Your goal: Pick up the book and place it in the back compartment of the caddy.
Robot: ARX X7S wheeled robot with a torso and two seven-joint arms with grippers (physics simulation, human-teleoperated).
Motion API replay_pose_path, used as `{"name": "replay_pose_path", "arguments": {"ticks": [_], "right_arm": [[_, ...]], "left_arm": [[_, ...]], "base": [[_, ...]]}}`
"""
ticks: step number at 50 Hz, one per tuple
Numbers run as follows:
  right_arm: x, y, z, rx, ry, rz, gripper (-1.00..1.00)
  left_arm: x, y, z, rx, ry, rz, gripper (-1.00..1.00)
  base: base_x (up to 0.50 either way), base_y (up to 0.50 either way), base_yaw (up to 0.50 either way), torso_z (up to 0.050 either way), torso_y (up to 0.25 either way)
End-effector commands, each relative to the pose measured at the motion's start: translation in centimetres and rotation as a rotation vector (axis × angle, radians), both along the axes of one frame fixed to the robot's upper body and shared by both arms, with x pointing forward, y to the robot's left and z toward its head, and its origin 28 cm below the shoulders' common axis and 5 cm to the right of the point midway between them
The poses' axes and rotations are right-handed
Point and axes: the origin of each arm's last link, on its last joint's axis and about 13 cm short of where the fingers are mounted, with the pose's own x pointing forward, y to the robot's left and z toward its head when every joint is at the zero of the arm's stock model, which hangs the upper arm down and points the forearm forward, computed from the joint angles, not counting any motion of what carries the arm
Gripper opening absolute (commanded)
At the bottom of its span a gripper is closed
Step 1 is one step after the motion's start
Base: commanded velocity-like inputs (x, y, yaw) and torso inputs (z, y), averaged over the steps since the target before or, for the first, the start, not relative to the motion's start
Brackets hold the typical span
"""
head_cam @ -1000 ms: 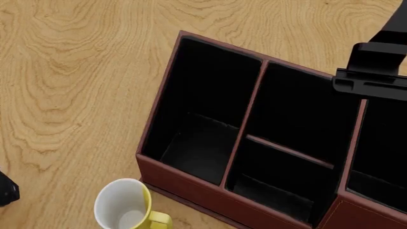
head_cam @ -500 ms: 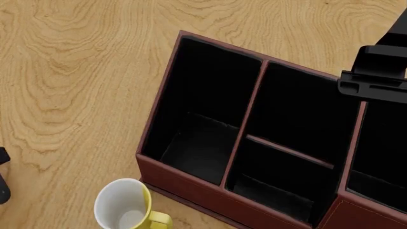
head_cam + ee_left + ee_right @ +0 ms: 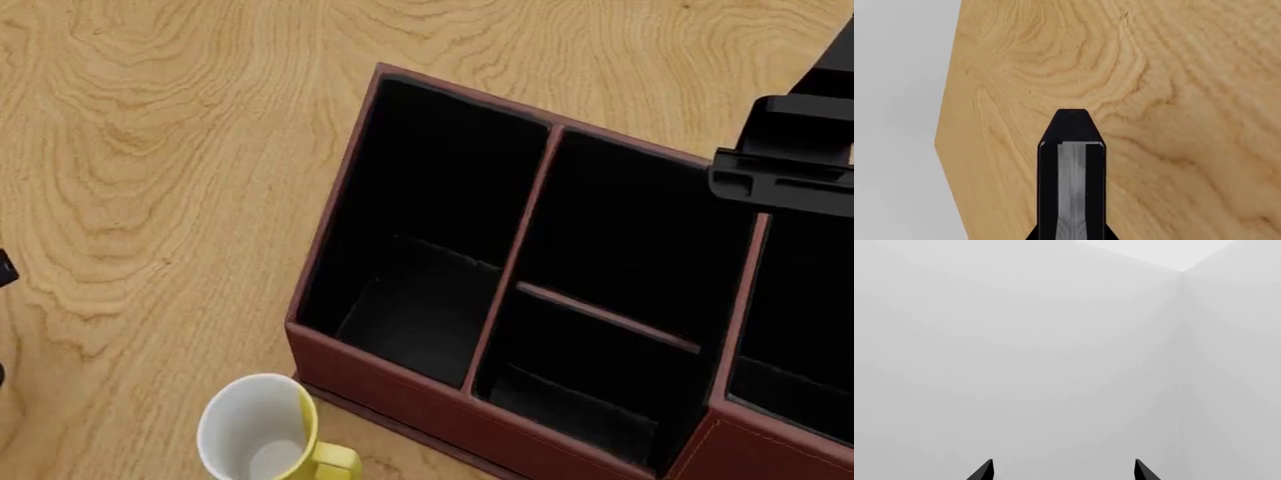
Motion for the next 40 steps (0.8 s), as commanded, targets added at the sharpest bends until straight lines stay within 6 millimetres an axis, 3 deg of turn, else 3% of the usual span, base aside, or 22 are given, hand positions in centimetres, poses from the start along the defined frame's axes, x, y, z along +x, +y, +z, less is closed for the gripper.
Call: {"name": "replay_pose_path", "arguments": {"ticks": [1, 8, 40], "right_arm": [[0.1, -0.2, 0.1, 0.016, -0.009, -0.003, 1.0], [0.0, -0.3, 0.1, 0.018, -0.013, -0.005, 1.0], [-0.2, -0.5, 0.0, 0.025, -0.022, -0.003, 1.0]], "left_arm": [[0.4, -0.2, 2.5, 0.022, -0.159, -0.059, -1.0], [-0.2, -0.6, 3.1, 0.038, -0.168, -0.183, -1.0], [-3.6, -4.5, 7.8, 0.114, -0.177, -0.424, -1.0]], "base": [[0.0, 0.0, 0.0, 0.0, 0.0], [0.0, 0.0, 0.0, 0.0, 0.0], [0.0, 0.0, 0.0, 0.0, 0.001]]}}
